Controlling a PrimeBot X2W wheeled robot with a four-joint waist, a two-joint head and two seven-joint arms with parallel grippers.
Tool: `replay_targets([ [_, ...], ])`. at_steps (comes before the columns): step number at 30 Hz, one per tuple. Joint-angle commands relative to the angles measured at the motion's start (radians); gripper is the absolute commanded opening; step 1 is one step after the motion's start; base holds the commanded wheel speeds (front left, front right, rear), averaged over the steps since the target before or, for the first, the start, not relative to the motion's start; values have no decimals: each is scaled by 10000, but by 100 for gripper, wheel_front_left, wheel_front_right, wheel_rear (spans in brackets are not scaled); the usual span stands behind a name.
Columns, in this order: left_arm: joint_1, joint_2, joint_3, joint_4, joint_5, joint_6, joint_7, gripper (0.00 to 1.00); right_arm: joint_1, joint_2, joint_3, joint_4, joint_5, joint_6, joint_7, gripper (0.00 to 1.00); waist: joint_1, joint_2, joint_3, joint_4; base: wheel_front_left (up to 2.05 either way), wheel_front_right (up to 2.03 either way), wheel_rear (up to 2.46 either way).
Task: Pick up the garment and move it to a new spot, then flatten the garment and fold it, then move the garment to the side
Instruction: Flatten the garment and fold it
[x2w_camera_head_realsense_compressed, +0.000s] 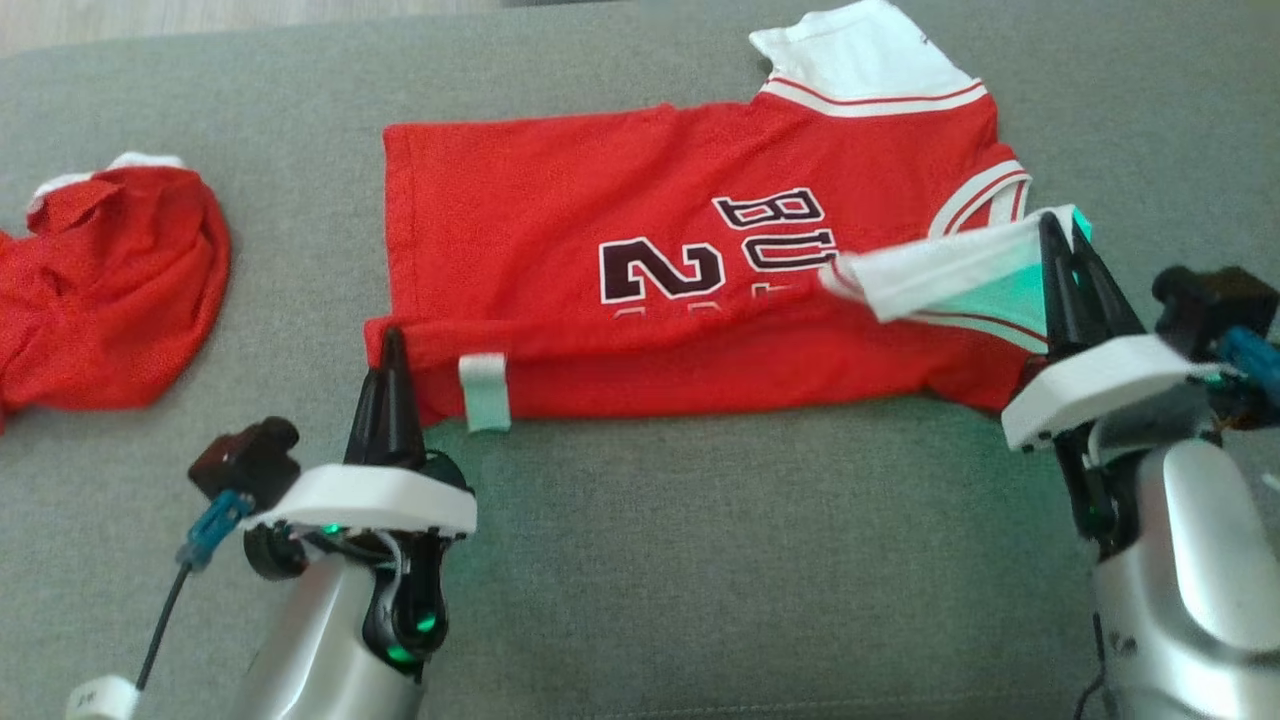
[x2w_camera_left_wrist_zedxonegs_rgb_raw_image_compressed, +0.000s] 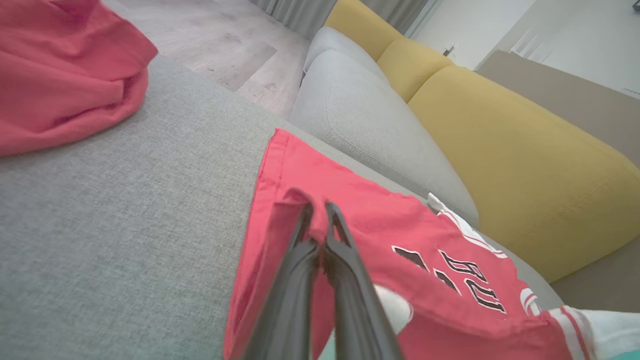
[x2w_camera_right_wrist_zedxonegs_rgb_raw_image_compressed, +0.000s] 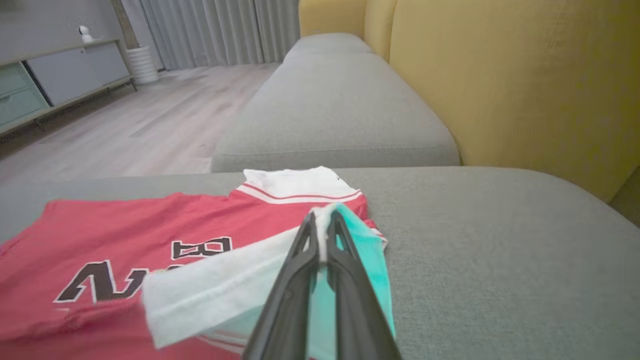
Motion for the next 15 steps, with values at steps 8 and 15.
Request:
replay_targets([
  [8,-1060,87,123,551,200,-19,-164,0,-1555,-160,127,1552,-256,37,-291,0,-3,0,332,95,0,0,0],
  [15,-1762,97,-43,1310,408,54,-121,0,-2688,-136,148,3353,-507,37,-366,0,-3,0,507,97,0,0,0],
])
